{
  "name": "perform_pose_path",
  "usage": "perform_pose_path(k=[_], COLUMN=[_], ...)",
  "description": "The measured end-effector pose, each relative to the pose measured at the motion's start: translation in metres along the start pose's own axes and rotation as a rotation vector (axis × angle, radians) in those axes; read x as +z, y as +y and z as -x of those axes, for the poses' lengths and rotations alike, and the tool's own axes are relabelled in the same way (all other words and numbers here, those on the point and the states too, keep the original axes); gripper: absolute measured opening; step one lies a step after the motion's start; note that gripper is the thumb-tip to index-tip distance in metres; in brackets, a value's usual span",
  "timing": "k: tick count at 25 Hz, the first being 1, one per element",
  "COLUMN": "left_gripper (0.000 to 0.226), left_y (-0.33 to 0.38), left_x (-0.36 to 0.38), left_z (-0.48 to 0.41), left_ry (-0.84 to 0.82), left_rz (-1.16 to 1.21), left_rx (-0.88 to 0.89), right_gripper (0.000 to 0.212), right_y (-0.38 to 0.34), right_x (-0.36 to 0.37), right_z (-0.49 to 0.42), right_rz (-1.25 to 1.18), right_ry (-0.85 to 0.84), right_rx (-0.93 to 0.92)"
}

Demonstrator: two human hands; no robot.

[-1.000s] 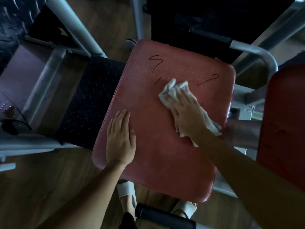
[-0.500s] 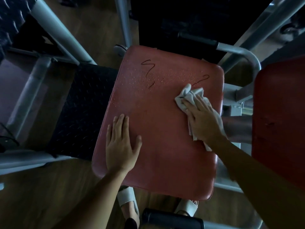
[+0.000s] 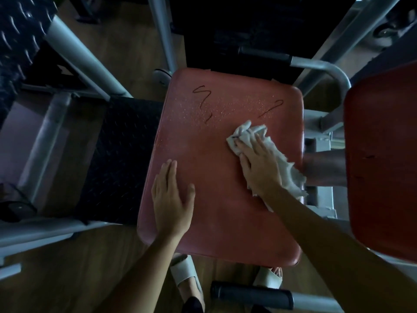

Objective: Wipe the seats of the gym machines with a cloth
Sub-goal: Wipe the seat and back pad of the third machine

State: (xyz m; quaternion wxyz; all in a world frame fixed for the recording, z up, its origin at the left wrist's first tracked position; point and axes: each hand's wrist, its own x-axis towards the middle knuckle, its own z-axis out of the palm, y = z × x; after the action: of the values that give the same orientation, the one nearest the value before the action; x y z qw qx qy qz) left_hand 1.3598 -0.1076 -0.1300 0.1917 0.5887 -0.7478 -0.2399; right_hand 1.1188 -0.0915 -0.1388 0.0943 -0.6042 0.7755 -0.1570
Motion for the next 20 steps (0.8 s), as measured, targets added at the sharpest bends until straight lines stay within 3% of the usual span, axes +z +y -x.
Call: perform_pose_path(k=[4,8,13,17,20], left_gripper=[0.049,0.053,0.056,0.052,0.052], left_y=[-0.025,-0.036,-0.038,-0.035,-0.028], left_x=[-0.017,-0.011,-0.008,-0.007,-0.005], left_z=[-0.012,-0.014,-0.015,-0.014,-0.014], left_ry=[0.131,0.117,0.079,0.048,0.023], left_rz=[0.301,0.285,0.189,0.101,0.061], left_rx=[-0.059,-0.048,-0.040,-0.045,-0.057], right_gripper=[0.050,0.049,0.046,0.042,0.043], right_y=[-0.039,-0.095,-0.130,-0.109,-0.073], right_x=[0.019,0.046,0.056,0.052,0.034], right_z=[0.016,-0.034,-0.106,-0.080,-0.037], right_rz=[-0.011,-0.007,0.003,-0.109,-0.112], right_ry=[-0.180,-0.217,-0.151,-0.044,-0.085], right_rx=[-0.469,-0.648,-0.442,-0.375,-0.334])
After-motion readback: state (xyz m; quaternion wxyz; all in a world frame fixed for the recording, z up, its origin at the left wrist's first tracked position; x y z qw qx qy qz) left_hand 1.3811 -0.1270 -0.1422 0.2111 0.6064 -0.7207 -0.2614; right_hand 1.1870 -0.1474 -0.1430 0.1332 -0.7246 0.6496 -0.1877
